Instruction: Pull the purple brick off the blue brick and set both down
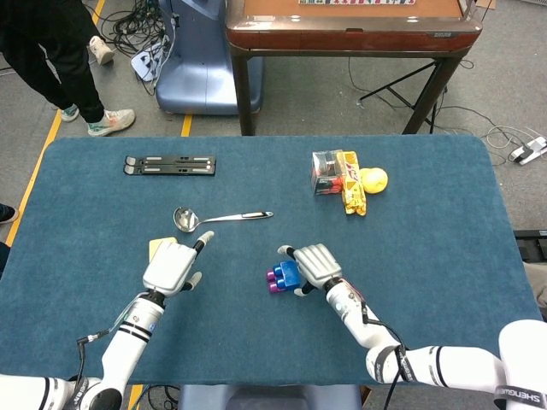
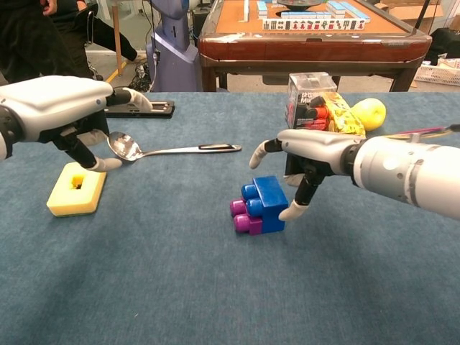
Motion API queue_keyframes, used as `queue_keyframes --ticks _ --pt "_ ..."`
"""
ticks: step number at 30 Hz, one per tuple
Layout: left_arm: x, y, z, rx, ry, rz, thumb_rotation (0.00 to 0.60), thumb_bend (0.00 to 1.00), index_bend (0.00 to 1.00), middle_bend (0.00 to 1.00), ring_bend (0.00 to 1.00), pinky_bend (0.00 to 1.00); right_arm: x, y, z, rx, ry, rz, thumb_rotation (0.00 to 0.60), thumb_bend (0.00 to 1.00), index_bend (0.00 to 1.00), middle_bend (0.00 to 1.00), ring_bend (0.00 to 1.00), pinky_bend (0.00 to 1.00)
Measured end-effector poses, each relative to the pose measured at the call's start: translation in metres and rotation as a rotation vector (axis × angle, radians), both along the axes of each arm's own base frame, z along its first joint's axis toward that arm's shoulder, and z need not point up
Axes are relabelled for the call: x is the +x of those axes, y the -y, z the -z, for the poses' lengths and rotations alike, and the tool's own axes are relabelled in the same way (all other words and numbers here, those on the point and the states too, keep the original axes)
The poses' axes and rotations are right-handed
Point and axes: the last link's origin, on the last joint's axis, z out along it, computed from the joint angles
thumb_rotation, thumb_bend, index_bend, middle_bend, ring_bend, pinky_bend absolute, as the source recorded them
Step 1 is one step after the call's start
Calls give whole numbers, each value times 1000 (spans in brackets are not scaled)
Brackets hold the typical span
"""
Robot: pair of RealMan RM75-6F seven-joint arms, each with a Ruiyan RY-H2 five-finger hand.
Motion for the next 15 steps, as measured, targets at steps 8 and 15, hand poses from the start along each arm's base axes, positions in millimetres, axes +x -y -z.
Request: queue_keyframes --ticks 8,15 --pt "-4 2 1 -7 -1 -9 600 294 166 895 807 1000 3 7 10 -9 7 18 600 0 251 1000 1000 1000" --pt "-9 3 3 -7 -7 -17 600 294 166 896 806 1000 4 11 17 5 30 35 600 0 371 1000 1000 1000"
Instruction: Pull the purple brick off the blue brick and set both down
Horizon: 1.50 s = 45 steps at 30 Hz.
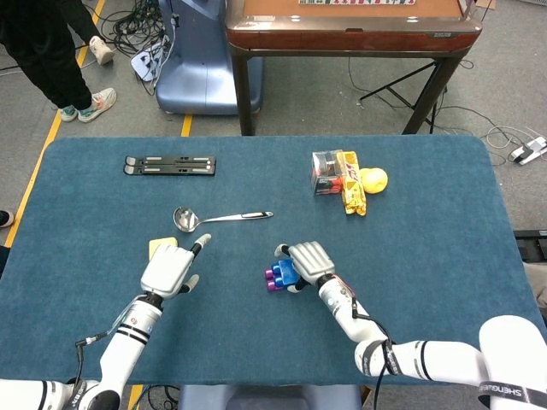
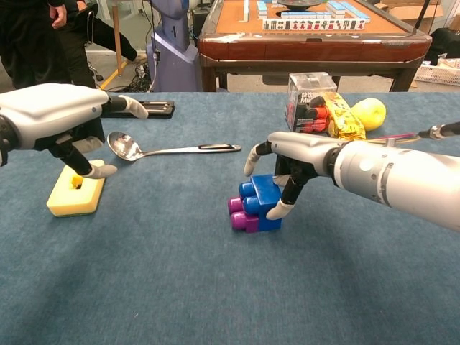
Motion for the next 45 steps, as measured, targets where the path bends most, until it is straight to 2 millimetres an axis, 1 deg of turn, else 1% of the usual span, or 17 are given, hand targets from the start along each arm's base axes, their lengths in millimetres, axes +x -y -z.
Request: queue_keyframes --ticks 8,11,20,25,29,37,45 --pt "-1 1 3 -8 3 -2 600 294 167 895 807 1000 -2 1 2 9 1 8 600 5 494 1000 1000 1000" --pt "0 2 4 -9 4 0 600 294 166 895 806 1000 -3 1 3 16 3 11 600 51 525 1000 1000 1000" --pt "1 3 5 -9 6 2 600 295 167 895 806 1000 -5 2 4 32 19 16 600 342 566 1000 1000 1000" --pt "1 3 4 -8 6 2 600 294 168 895 806 1000 -5 3 1 37 54 21 600 441 581 1000 1000 1000" --pt "2 3 3 -4 12 2 600 294 168 894 806 1000 -4 4 -4 33 90 23 600 459 588 1000 1000 1000" --pt "7 -3 -5 18 31 5 600 294 170 894 806 1000 -5 7 -16 -1 186 20 600 461 589 1000 1000 1000" --pt "21 -17 -24 56 87 -7 600 281 181 894 825 1000 -9 12 -28 -72 345 28 600 470 589 1000 1000 1000"
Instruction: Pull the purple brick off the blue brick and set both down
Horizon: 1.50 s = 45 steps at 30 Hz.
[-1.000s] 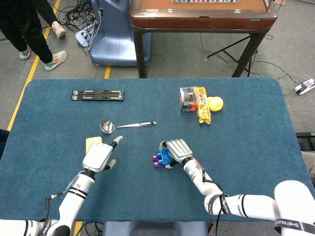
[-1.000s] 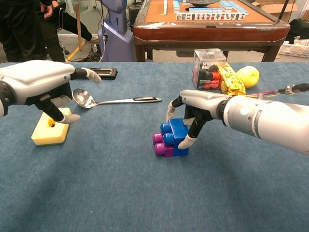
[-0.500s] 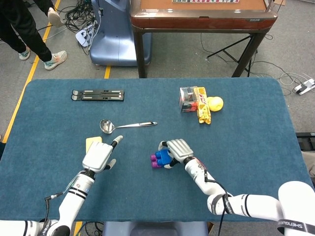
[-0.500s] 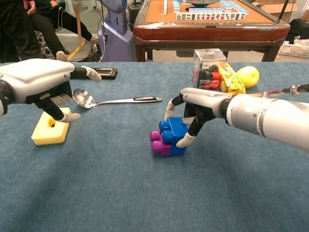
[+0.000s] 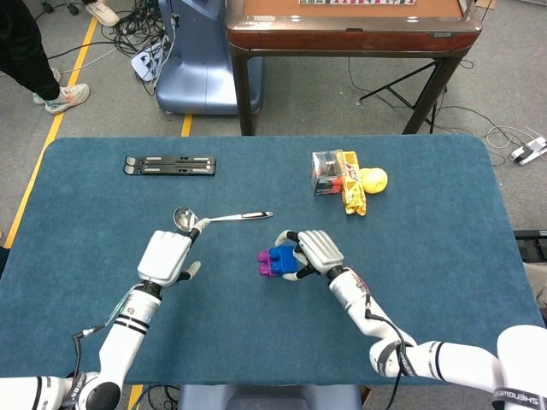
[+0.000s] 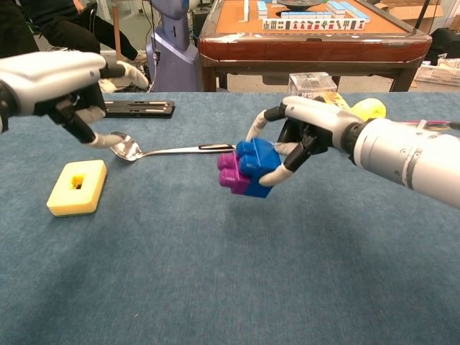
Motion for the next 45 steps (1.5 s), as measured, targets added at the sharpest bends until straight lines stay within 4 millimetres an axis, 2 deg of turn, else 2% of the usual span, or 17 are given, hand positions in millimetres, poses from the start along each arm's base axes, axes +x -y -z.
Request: queue_keyframes --ticks 12,26,37,45 --pt "23 -13 -23 -6 77 -19 600 261 189 899 831 1000 -7 11 -8 -90 293 7 600 490 590 1000 1000 1000" --pt "43 -27 -43 -64 165 -91 600 238 189 910 838 1000 -2 14 -16 -68 584 0 600 491 594 1000 1000 1000" --pt "66 -32 -62 -190 304 -141 600 121 189 927 844 1000 -2 14 -16 -62 695 12 600 491 594 1000 1000 1000" --pt "92 -29 -72 -254 375 -83 600 49 197 958 862 1000 -3 15 -12 -45 749 25 600 492 595 1000 1000 1000"
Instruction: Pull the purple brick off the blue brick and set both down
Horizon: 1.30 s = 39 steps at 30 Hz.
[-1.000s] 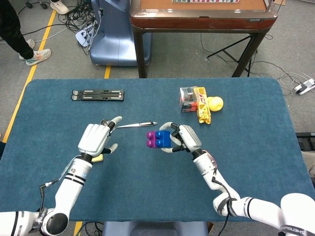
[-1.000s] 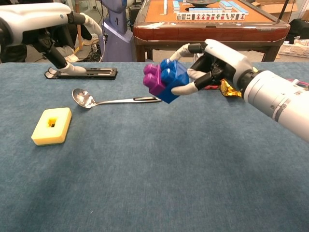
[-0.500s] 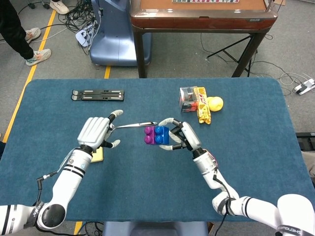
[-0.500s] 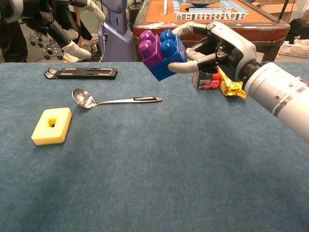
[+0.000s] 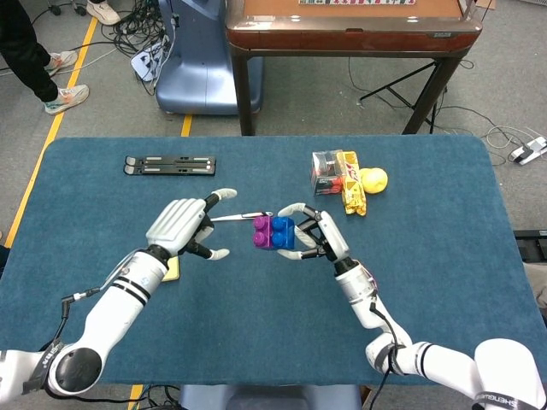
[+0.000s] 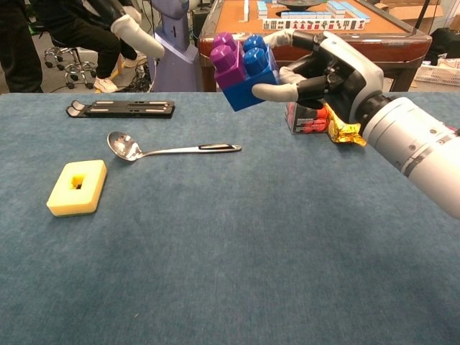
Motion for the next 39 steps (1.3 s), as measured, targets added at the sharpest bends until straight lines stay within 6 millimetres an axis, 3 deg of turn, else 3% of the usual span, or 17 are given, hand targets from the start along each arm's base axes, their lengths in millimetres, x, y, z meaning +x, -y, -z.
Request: queue_keyframes --ticks 22,39 --pt "37 3 21 -6 -102 120 600 30 249 1000 931 1000 5 0 4 2 70 -20 600 492 596 1000 1000 1000" --pt "46 1 36 -9 -125 122 600 30 251 1000 935 1000 10 -2 5 5 87 -41 600 492 596 1000 1000 1000"
